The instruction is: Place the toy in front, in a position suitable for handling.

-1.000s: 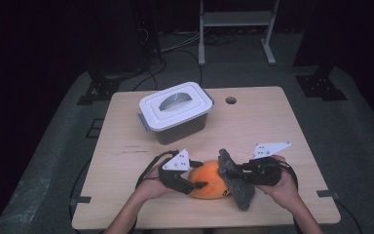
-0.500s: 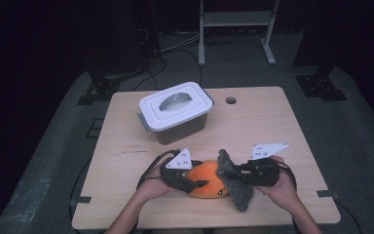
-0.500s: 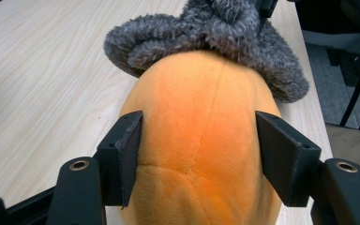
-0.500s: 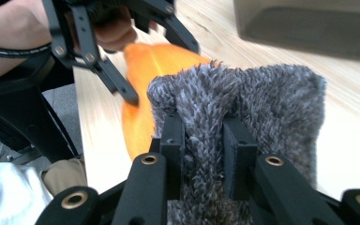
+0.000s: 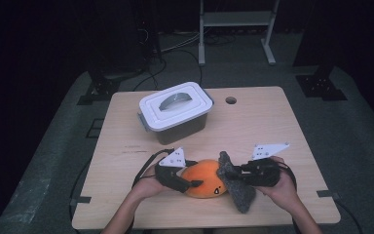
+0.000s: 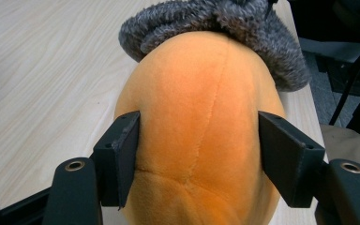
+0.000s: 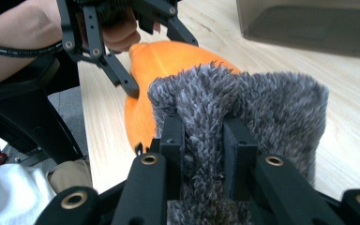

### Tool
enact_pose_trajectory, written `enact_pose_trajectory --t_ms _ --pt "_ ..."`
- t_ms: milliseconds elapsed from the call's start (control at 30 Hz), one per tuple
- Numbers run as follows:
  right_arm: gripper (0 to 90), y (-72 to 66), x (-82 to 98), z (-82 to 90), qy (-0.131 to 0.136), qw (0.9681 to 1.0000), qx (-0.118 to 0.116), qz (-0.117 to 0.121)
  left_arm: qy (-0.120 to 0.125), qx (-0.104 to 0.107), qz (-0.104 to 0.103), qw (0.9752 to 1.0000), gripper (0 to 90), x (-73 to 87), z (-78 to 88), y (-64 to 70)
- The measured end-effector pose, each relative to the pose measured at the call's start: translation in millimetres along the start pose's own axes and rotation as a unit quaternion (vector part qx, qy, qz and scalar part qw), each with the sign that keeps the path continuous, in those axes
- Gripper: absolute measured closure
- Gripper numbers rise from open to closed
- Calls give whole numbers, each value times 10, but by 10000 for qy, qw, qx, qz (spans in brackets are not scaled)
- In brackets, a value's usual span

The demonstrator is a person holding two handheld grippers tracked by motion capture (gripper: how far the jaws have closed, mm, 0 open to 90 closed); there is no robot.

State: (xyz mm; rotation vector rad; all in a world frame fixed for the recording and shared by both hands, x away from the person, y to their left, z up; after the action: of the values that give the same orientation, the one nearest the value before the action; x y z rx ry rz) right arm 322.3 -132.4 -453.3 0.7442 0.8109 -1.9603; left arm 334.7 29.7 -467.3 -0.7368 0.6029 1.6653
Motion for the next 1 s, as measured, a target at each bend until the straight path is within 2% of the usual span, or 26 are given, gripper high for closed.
enact_pose_trajectory --t_ms 133,233,300,400,567,633,700,733,800,833,867,900,933,1000 --pt "723 88 86 0 -90 9999 30 -143 15 23 69 10000 335 20 14 -16" --pt "724 166 150 11 -177 9994 125 -276 -13 26 35 10000 330 24 16 -10" --pt "724 142 95 30 -106 9995 174 -246 -36 47 -3 10000 324 19 16 9" --pt "724 53 -5 36 65 9999 45 -135 -58 62 -63 9999 318 12 18 37" --pt "723 -24 45 -71 -136 9998 -142 -53 -178 -13 -209 9996 250 -42 26 74" --pt "723 -41 57 -72 -164 9997 -173 -2 -151 -73 -176 9997 201 -77 18 67" --pt "723 -51 63 -78 -177 9996 -214 23 -83 -81 -118 9999 199 -99 6 55" --pt "723 -48 62 -80 -173 9996 -207 13 -46 -177 -156 9997 224 -105 -5 40" --pt "724 -15 52 -68 -167 9998 -110 -32 65 -365 -211 9991 351 -122 -12 23" --pt "726 10 43 -52 -154 9999 -36 -56 114 -541 -282 9981 398 -147 -13 11" --pt "728 38 23 -27 -106 9999 26 -94 189 -621 -298 9974 429 -174 -16 10" --pt "728 55 10 -12 -76 9999 71 -110 283 -741 -383 9961 439 -209 -12 5" --pt "729 82 -4 11 -52 9998 162 -114 405 -938 -540 9933 450 -250 -9 -2" --pt "728 124 -44 50 86 9996 216 -189 482 -1124 -672 9902 454 -285 -27 -6"
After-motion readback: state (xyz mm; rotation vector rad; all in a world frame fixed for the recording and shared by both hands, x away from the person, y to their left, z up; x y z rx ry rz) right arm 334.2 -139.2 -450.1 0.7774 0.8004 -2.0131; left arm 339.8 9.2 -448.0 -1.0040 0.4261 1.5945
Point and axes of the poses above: each handheld gripper's, and its own axes: z roughly backward along the jaws, x roughly out of its underside, y roughly to its right, the point moved 9 cm from there along -z, roughly forward along the jaws, and after that the axes turned 8 degrees about -y, right-handed, at the moved point
